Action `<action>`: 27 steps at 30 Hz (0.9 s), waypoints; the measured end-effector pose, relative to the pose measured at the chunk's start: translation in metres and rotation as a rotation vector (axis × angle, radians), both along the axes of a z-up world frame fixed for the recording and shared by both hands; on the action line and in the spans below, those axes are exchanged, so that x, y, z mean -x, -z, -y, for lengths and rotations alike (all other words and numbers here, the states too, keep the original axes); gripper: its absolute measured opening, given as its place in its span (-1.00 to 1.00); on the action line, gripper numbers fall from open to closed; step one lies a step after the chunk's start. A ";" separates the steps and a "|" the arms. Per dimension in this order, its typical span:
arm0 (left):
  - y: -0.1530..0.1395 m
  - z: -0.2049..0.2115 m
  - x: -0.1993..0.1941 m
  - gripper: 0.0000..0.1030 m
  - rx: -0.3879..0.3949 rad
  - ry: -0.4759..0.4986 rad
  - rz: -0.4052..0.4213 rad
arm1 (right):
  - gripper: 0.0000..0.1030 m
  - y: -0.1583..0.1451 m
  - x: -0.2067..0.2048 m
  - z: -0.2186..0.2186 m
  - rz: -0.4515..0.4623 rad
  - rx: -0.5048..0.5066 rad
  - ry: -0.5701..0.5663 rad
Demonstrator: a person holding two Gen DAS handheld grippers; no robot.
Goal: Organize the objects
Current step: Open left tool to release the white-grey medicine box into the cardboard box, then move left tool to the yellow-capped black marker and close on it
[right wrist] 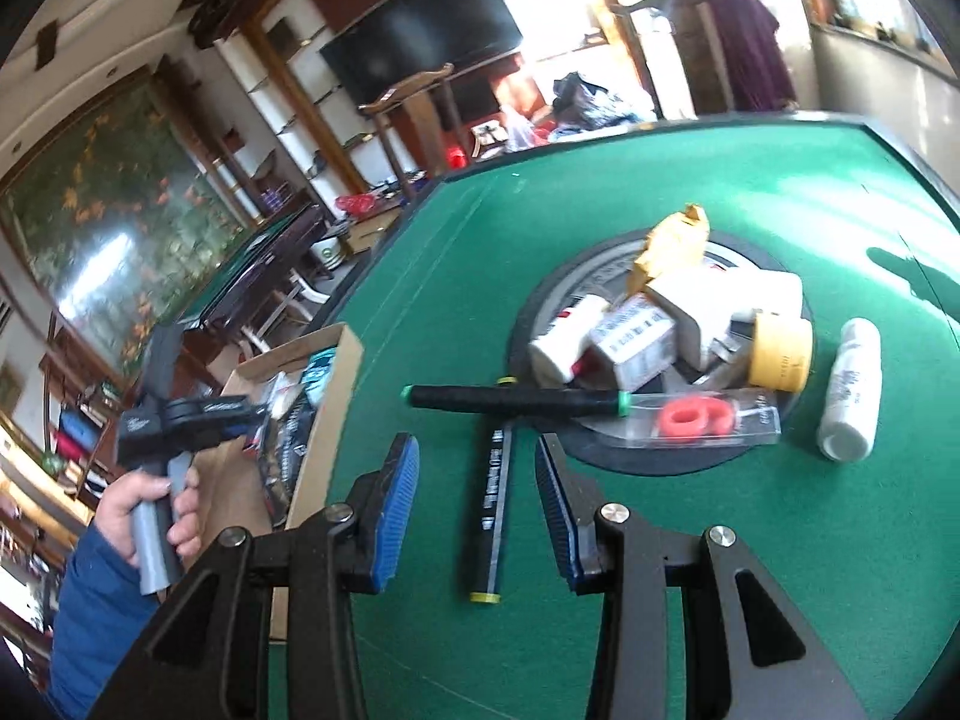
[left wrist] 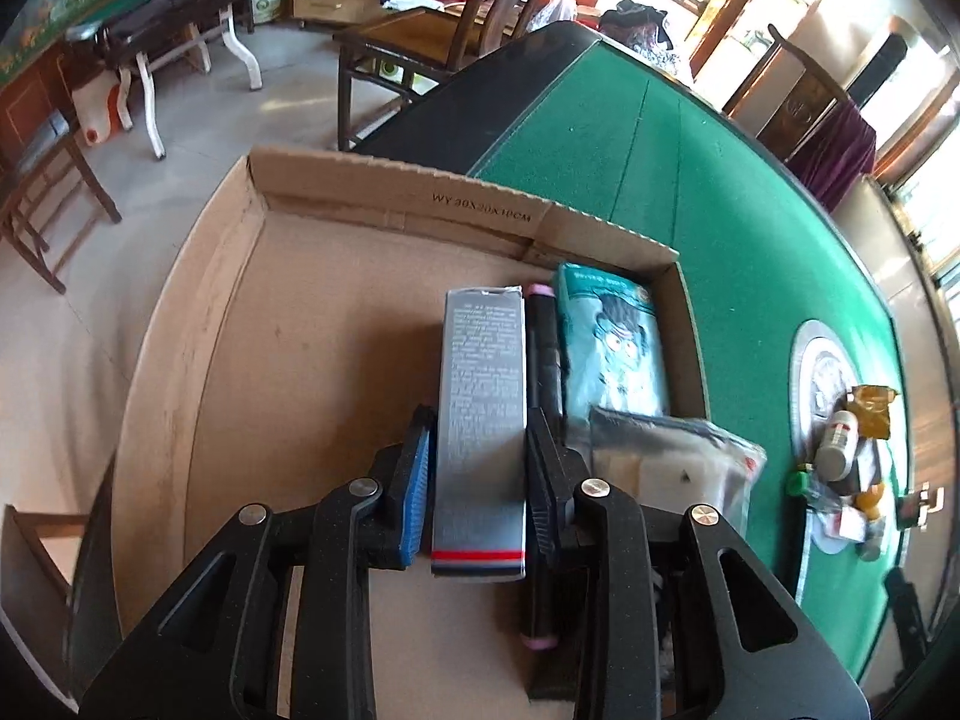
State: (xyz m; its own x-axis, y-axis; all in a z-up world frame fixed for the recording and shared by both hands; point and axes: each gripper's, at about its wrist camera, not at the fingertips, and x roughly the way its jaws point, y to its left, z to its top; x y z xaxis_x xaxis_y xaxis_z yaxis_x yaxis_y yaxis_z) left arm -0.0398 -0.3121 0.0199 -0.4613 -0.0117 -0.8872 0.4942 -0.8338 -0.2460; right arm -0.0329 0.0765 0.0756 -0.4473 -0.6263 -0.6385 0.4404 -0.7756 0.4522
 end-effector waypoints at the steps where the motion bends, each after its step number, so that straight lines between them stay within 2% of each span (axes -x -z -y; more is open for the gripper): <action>1: -0.002 0.000 -0.006 -0.40 -0.014 -0.002 -0.001 | -0.22 0.003 0.003 -0.001 0.016 0.006 0.001; 7: -0.037 -0.029 -0.030 -0.40 0.031 0.052 -0.054 | -0.22 0.019 0.023 -0.008 0.094 0.019 -0.008; 10: -0.059 -0.063 -0.034 -0.40 0.049 0.127 -0.112 | -0.22 0.025 0.029 -0.011 0.104 -0.002 -0.039; 12: -0.063 -0.095 -0.032 -0.27 0.023 0.193 -0.134 | -0.22 0.027 0.030 -0.017 0.095 -0.025 -0.051; 15: -0.051 -0.151 -0.017 -0.23 -0.039 0.312 -0.104 | -0.22 0.027 0.033 -0.031 0.100 -0.021 -0.059; 17: -0.036 -0.185 -0.005 -0.23 -0.082 0.358 -0.081 | -0.22 0.024 0.033 -0.040 0.095 -0.011 -0.028; 20: -0.014 -0.221 0.017 -0.23 -0.065 0.367 -0.026 | -0.22 0.025 0.033 -0.048 0.108 0.011 0.005; 22: -0.004 -0.233 0.027 -0.23 -0.068 0.373 -0.010 | -0.21 0.022 0.033 -0.052 0.096 0.009 0.022; 25: 0.006 -0.247 0.039 -0.23 -0.022 0.395 0.007 | -0.21 0.019 0.033 -0.056 0.072 0.016 0.040; 27: 0.009 -0.249 0.041 -0.41 0.032 0.383 -0.008 | -0.21 0.016 0.031 -0.056 0.048 0.018 0.044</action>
